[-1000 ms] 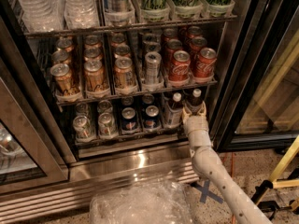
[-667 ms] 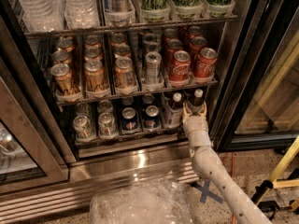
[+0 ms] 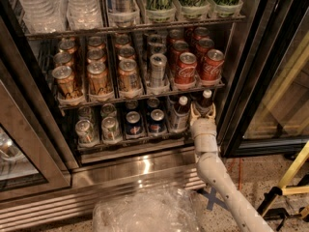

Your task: Pick blue plastic bottle from bottom shelf of fridge

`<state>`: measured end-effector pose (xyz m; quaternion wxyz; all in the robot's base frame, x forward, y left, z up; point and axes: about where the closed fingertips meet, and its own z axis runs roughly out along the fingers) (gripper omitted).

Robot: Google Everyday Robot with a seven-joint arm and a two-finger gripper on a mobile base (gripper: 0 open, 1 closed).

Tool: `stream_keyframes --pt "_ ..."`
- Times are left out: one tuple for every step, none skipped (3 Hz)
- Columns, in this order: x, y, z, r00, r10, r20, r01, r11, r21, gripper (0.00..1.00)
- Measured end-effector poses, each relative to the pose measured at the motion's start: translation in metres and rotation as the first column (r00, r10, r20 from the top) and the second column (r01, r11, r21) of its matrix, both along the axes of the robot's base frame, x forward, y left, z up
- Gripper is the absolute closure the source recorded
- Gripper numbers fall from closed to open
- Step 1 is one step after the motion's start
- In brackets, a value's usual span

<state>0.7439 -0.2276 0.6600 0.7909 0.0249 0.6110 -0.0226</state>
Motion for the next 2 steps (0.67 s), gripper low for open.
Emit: stream_keyframes --pt "-0.0019 -0.0011 -0.0005 0.9998 -0.007 0.017 0.007 1.000 0.000 1.00" --pt "-0.0054 -0.0029 0.0019 0.9995 -0.014 0.029 0.014 1.000 0.003 1.00"
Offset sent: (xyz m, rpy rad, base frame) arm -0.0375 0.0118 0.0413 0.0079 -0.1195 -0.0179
